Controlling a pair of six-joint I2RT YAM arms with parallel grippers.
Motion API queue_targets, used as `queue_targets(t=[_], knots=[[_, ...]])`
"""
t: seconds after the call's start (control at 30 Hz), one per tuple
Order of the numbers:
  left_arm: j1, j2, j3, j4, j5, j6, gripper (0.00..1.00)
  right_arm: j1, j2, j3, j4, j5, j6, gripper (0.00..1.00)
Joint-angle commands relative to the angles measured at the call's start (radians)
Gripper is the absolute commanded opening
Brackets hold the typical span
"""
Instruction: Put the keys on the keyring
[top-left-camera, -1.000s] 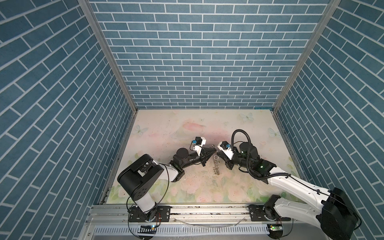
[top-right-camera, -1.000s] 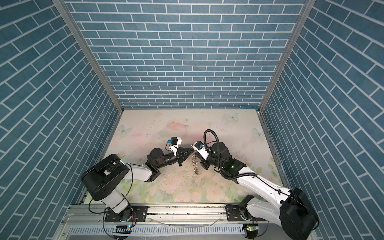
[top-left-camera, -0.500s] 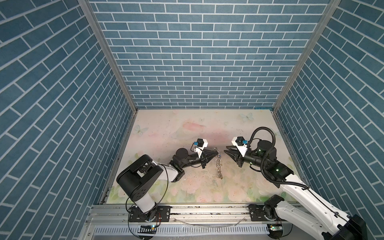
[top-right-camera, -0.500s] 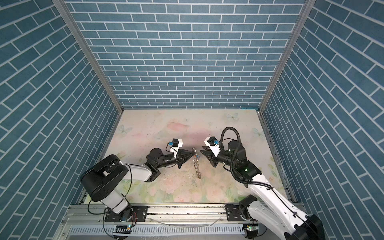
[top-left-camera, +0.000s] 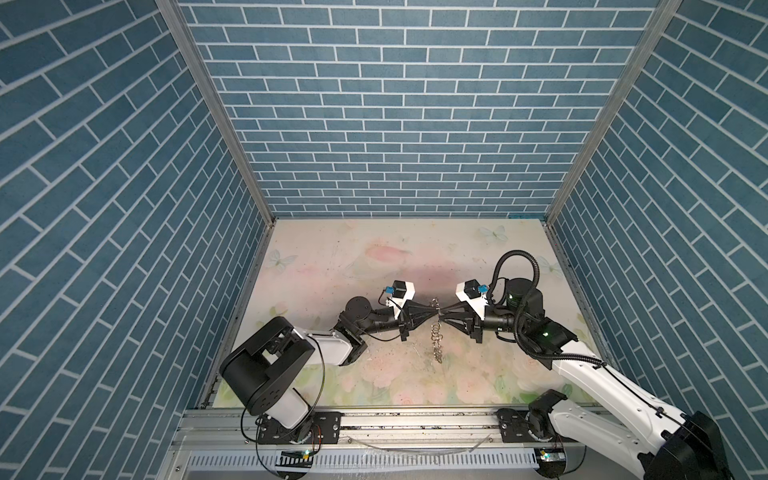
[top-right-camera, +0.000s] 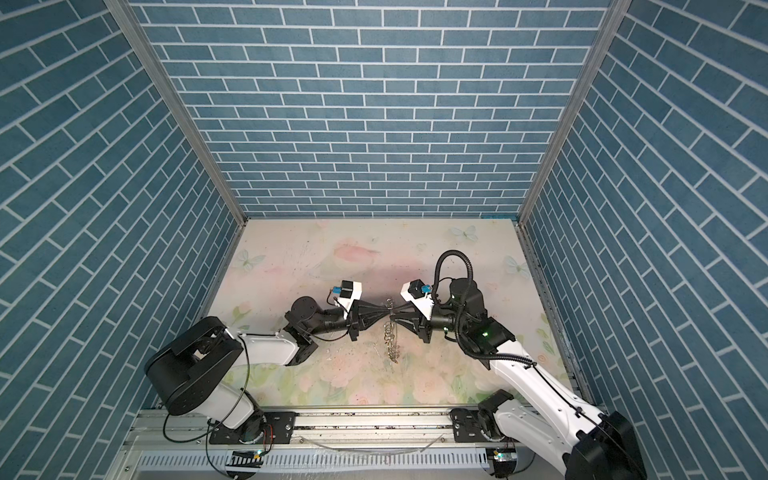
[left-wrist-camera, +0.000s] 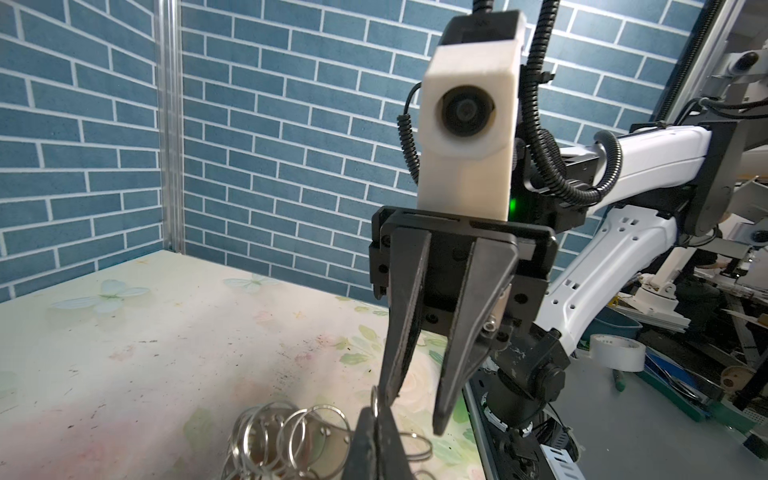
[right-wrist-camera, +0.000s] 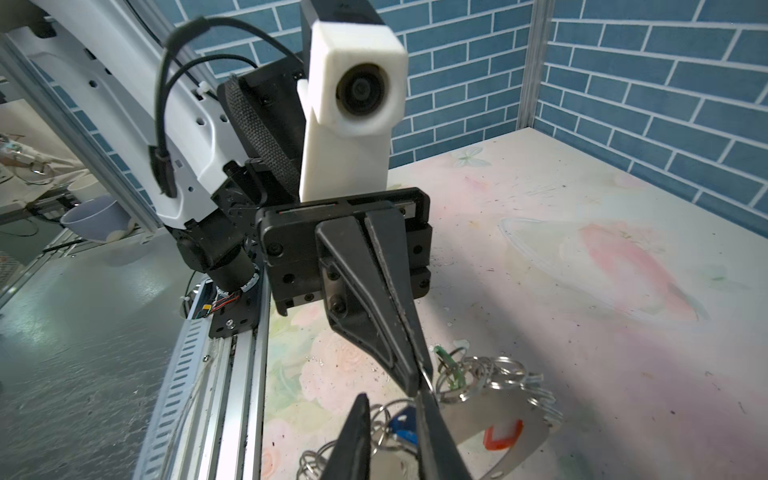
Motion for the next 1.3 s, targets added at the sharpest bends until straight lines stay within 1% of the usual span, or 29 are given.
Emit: queue_targets(t=[0.0, 0.23, 0.33, 0.4, 0.5, 0.63, 0.73, 0.87, 1.03, 1.1, 1.17, 1.2, 1.23, 1.27], knots=[[-0.006, -0.033, -0.008, 0.061, 0.054, 0.018, 0.00, -0.007, -0.005, -0.023, 0.029, -0.034, 0.000, 0.21], [-0.003, -0.039, -0.026, 0.060, 0.039, 0.043, 0.00, -0.012, -0.092, -0.060, 0.058, 0.045, 0.010, 0.24], [-0.002, -0.035, -0.027, 0.061, 0.040, 0.046, 0.00, -0.018, -0.101, -0.066, 0.060, 0.074, 0.016, 0.24], [-0.001, -0.041, -0.031, 0.061, 0.043, 0.053, 0.00, -0.018, -0.075, -0.061, 0.057, 0.069, 0.017, 0.24], [0.001, -0.048, -0.030, 0.060, 0.058, 0.054, 0.00, -0.018, -0.007, -0.032, 0.037, 0.005, 0.013, 0.23], [0.001, -0.051, -0.027, 0.061, 0.059, 0.051, 0.00, -0.018, 0.023, -0.024, 0.065, -0.093, 0.027, 0.18], [0.001, -0.046, -0.026, 0.060, 0.071, 0.050, 0.00, -0.018, 0.022, -0.037, 0.103, -0.130, 0.047, 0.14], [0.001, -0.047, -0.022, 0.060, 0.105, 0.043, 0.00, -0.018, 0.020, -0.036, 0.101, -0.127, 0.047, 0.10], [0.001, -0.047, -0.016, 0.060, 0.116, 0.037, 0.00, -0.018, 0.027, -0.028, 0.090, -0.131, 0.045, 0.04], [0.001, -0.046, -0.013, 0.060, 0.117, 0.037, 0.00, -0.018, 0.033, -0.019, 0.073, -0.134, 0.042, 0.01], [0.003, -0.045, -0.015, 0.061, 0.119, 0.042, 0.00, -0.018, 0.034, 0.005, 0.014, -0.112, 0.024, 0.00], [0.009, -0.046, -0.020, 0.054, 0.128, 0.055, 0.01, -0.018, 0.033, 0.021, -0.022, -0.093, 0.014, 0.00], [0.021, -0.051, -0.028, 0.038, 0.138, 0.083, 0.05, -0.018, 0.030, 0.041, -0.069, -0.071, 0.003, 0.00], [0.044, -0.063, -0.040, 0.007, 0.132, 0.107, 0.11, -0.016, 0.032, 0.060, -0.102, -0.041, 0.000, 0.00]])
